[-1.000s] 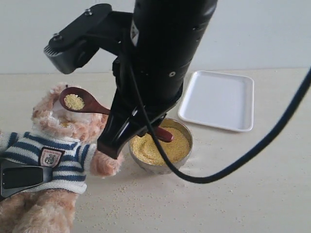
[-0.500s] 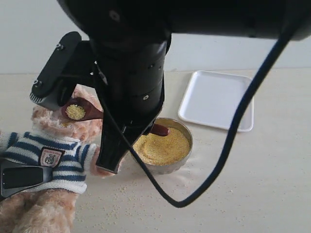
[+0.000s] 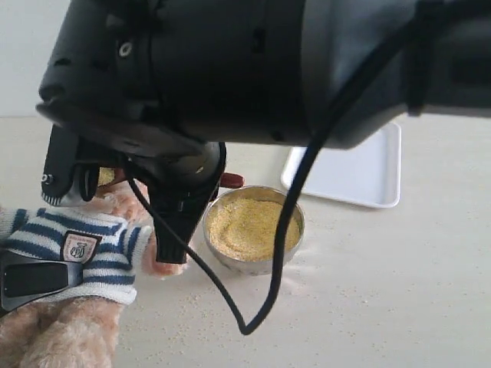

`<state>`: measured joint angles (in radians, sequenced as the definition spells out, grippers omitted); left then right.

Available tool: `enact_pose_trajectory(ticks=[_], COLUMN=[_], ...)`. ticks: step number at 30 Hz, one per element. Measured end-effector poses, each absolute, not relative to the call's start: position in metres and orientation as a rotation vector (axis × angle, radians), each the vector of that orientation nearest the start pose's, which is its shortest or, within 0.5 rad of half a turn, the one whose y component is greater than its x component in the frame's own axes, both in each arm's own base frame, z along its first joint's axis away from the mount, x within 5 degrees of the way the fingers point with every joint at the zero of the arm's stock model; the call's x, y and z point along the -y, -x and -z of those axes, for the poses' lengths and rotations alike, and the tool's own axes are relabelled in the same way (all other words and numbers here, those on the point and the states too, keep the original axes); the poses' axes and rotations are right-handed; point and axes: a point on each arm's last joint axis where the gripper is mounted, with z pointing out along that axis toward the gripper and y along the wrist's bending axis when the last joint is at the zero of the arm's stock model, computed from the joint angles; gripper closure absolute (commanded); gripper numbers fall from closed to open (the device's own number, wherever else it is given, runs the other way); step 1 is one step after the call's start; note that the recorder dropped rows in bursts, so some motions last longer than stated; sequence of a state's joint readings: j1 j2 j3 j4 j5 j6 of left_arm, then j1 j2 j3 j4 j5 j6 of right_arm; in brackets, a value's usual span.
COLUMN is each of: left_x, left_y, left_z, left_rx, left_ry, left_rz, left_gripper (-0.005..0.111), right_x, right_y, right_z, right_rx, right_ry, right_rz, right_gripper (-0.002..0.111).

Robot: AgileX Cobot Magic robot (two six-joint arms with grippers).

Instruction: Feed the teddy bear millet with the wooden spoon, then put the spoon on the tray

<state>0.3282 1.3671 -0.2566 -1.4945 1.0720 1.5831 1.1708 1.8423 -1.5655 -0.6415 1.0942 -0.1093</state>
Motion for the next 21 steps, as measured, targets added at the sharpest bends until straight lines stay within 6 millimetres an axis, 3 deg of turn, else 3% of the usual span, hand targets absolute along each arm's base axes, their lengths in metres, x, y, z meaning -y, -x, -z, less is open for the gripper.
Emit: enact_pose_trajectory(ticks=[9,21], left_x=[0.028,0.028], left_y=[-0.165,-0.165], left_z=[-0.165,-0.165], left_rx=[-2.261,-2.261], left_ry=[-0.095,-0.095], left_rz=[1.171,1.171], left_gripper=[0.102,0.102], right_x=[-0.350,-0.352], right_y=[-0.183,-0.166], right_z=[-0.283,-0.273], right_rx=[-1.644,-1.553], right_ry=[1.736,1.614], right_rz=[0.828,0.920], right_gripper=[0.104,0.104])
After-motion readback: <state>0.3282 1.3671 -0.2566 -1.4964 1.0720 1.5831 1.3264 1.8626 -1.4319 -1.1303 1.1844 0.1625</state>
